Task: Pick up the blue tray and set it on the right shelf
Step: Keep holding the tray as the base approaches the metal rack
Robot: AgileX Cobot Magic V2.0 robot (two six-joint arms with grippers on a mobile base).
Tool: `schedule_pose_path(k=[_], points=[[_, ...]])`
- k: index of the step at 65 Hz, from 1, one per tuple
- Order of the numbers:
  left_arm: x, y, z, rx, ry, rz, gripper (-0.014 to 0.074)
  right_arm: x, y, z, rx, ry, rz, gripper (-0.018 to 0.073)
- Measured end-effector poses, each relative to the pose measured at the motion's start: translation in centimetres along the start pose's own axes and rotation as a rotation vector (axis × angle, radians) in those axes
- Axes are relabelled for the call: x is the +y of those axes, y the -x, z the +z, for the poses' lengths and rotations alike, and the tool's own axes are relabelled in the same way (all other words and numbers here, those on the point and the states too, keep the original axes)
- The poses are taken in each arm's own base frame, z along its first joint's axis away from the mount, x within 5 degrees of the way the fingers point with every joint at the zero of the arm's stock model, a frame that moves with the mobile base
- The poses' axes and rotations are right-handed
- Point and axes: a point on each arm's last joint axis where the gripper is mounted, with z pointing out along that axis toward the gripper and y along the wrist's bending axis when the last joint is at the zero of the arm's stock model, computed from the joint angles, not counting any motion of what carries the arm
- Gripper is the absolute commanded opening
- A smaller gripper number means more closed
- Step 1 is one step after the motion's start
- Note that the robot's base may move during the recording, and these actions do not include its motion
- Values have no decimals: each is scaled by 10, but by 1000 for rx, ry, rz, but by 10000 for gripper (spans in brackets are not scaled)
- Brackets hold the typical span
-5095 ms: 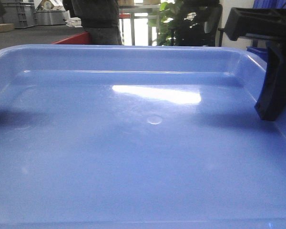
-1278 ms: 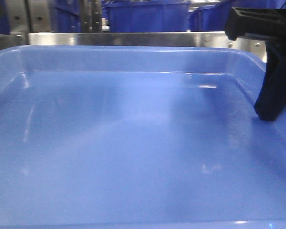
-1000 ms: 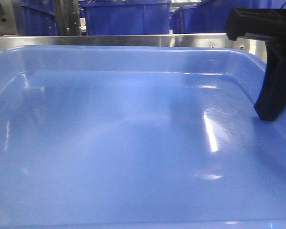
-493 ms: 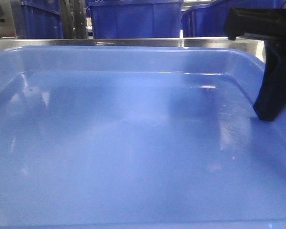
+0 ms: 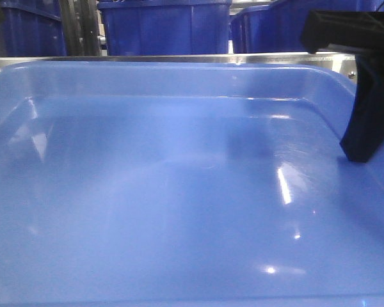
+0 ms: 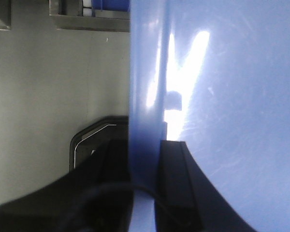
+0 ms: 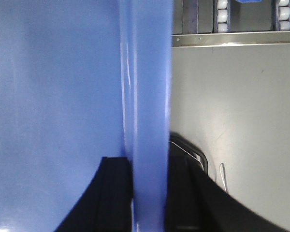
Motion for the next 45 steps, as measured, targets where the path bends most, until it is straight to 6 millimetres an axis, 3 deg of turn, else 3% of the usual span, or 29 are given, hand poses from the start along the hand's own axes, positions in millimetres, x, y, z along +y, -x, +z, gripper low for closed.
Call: schedule_pose_path(k=[45], points=[[0, 0, 0, 0, 0, 0, -48, 0, 0, 0, 0, 0, 0, 161]])
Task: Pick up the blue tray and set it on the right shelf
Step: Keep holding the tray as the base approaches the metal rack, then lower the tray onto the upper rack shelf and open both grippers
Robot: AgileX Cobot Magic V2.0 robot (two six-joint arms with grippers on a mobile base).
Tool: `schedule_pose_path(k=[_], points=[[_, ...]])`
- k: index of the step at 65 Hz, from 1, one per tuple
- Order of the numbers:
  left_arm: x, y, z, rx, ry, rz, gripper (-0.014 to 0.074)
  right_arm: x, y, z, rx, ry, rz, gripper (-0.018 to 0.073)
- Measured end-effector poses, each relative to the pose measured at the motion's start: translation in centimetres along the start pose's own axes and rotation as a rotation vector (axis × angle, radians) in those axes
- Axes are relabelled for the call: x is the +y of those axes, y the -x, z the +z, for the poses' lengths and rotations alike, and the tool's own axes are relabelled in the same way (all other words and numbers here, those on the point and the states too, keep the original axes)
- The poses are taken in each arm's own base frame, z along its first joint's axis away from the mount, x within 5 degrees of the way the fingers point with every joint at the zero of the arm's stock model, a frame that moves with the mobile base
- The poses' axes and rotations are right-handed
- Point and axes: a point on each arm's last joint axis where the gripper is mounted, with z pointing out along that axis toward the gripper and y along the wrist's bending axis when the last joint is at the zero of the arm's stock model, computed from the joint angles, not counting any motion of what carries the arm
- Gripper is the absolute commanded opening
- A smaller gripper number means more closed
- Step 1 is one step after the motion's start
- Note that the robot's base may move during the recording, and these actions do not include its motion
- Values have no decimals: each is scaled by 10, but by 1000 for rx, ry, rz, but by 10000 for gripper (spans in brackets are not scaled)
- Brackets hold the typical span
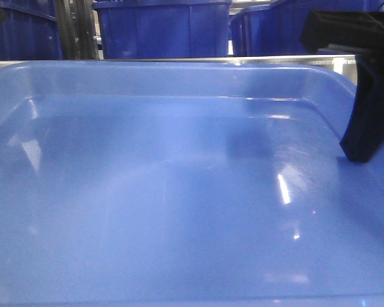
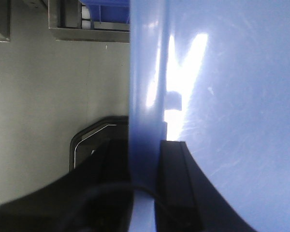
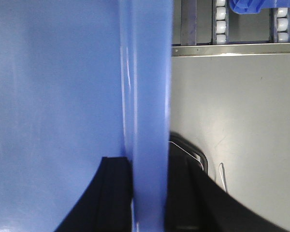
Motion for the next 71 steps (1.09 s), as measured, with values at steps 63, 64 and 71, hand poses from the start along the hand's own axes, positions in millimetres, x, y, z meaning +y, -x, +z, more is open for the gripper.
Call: schedule_pose_path(k=[63, 64, 71], points=[[-1, 3, -2, -18, -8, 3, -48, 2, 3, -5, -9, 3, -2, 161], [-2, 4, -4, -22, -8, 4, -48, 3, 4, -6, -12, 3, -3, 161], [-6, 13, -16, -77, -17, 18, -48, 10, 17, -25, -60, 17, -12, 161]])
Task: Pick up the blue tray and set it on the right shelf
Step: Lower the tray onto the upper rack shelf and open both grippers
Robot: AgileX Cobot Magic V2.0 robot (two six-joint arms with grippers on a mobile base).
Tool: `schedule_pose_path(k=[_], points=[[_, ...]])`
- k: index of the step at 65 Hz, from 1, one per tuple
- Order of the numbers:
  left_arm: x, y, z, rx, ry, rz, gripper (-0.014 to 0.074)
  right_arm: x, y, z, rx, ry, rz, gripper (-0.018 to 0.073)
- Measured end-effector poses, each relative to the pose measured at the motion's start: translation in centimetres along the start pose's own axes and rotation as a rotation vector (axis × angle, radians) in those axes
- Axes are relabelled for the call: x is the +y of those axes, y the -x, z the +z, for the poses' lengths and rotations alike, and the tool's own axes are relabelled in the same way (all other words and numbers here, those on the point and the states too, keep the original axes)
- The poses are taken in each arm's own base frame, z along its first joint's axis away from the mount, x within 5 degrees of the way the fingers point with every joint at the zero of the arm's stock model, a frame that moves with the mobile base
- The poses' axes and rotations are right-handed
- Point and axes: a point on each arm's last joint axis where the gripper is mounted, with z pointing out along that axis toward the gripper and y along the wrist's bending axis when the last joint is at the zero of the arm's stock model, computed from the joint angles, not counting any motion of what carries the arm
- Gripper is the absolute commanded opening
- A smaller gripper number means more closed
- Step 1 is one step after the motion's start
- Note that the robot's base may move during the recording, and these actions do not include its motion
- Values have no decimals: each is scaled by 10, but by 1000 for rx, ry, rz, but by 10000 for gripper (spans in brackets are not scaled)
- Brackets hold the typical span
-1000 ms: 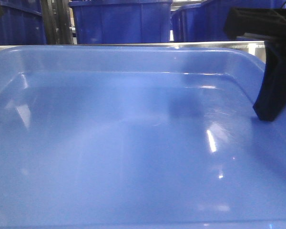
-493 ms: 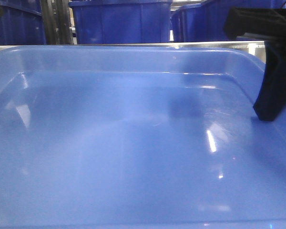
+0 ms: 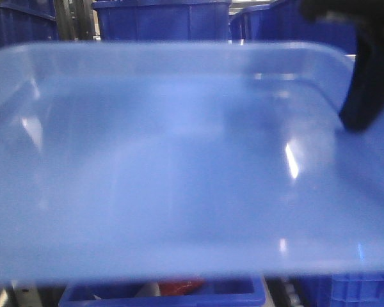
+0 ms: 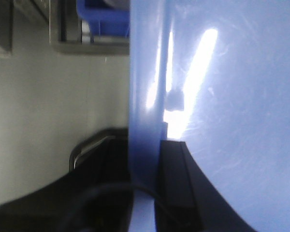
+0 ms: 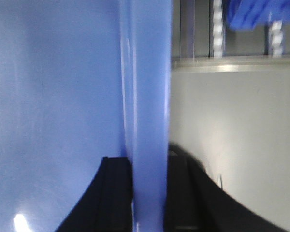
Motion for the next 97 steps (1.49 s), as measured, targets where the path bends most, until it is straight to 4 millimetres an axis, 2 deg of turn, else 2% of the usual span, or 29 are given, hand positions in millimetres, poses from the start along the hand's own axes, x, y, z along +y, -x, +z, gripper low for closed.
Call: schedule_pose_path(k=[12, 20, 26, 38, 48, 56, 65, 76, 83, 90, 97], points=[[-7, 27, -25, -152, 0, 35, -48, 13, 34, -33, -125, 21, -10, 161], [-11, 61, -39, -248, 25, 27, -48, 25, 65, -47, -201, 26, -38, 161], [-12, 88, -41, -293, 52, 19, -48, 37, 92, -50, -256, 26, -62, 161], [-11, 143, -37, -384, 84, 19, -47, 49, 144, -40, -327, 11, -41, 161], [-8, 180, -26, -465, 84, 8, -41, 55, 186, -18, -378, 7, -17, 161], [-4, 202, -13, -519, 82, 6, 24, 56, 211, 6, -405, 6, -2, 161], [1, 216, 9, -534, 84, 0, 125, 54, 224, 33, -388, -15, 4, 161], [7, 224, 36, -504, 93, -27, 211, 53, 223, 59, -316, -33, 15, 166], [7, 224, 46, -484, 94, -33, 246, 53, 222, 65, -296, -40, 17, 244], [9, 225, 48, -478, 92, -42, 248, 52, 222, 69, -289, -52, 14, 375], [14, 225, 47, -462, 87, -76, 248, 55, 221, 75, -277, -56, 9, 421]])
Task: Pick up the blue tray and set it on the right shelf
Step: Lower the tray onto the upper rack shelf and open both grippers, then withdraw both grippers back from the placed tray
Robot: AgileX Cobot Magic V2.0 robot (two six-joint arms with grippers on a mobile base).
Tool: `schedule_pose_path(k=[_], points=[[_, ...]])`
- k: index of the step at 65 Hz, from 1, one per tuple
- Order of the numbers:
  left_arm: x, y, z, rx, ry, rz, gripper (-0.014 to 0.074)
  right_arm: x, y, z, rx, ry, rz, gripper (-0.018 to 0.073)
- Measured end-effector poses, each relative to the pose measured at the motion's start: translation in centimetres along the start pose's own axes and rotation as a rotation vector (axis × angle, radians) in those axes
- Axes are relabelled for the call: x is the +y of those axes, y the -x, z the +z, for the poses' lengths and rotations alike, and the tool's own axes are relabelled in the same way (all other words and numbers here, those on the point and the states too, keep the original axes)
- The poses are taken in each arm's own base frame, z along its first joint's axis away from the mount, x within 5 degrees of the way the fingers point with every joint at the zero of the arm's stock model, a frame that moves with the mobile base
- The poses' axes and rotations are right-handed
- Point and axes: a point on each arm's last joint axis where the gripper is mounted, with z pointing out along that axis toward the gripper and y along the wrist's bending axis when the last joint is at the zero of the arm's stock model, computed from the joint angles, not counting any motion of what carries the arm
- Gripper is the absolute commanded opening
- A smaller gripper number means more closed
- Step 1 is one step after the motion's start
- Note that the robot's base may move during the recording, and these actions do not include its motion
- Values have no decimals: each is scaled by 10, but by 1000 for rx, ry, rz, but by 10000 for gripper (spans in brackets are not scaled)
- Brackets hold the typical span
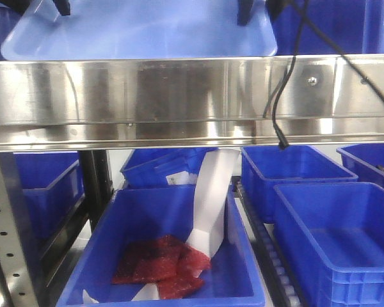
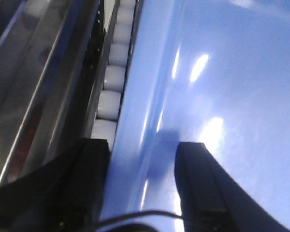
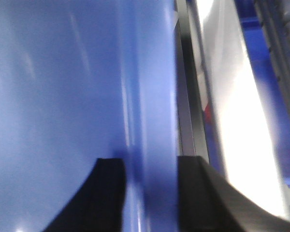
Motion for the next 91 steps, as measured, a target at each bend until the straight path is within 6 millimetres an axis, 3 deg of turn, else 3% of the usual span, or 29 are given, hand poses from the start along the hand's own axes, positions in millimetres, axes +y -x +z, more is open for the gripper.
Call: schedule_pose_path(k=[14, 31, 35, 43, 46, 54, 64, 70, 83, 86, 91], points=[[17, 4, 1, 17, 30, -42, 248, 4, -5, 11, 12, -6, -11, 424], [19, 5, 1, 14, 33, -49, 233, 3, -3, 12, -2, -20, -23, 419], [19, 5, 1, 14, 33, -49, 178, 3, -3, 11, -5, -20, -23, 375], [19, 5, -3, 26, 38, -52, -36, 1, -3, 4, 6, -28, -47, 127], [19, 6, -10, 24, 37, -55, -43, 1, -2, -3, 5, -28, -53, 22], [18, 13, -24, -17, 19, -58, -48, 3, 5, -22, -41, -3, -54, 42], [16, 13, -26, -11, -4, -83, -48, 4, 6, -26, -58, 10, -55, 42], [13, 10, -40, 46, -38, -96, -48, 3, 9, -40, -69, 19, -55, 42], [12, 12, -109, -14, -120, -38, -48, 2, 18, -120, -223, 103, -101, 42], [14, 10, -127, -61, -136, -37, -48, 4, 14, -138, -264, 132, -132, 42], [16, -2, -154, -125, -168, -25, -48, 9, 2, -150, -309, 180, -194, 42]])
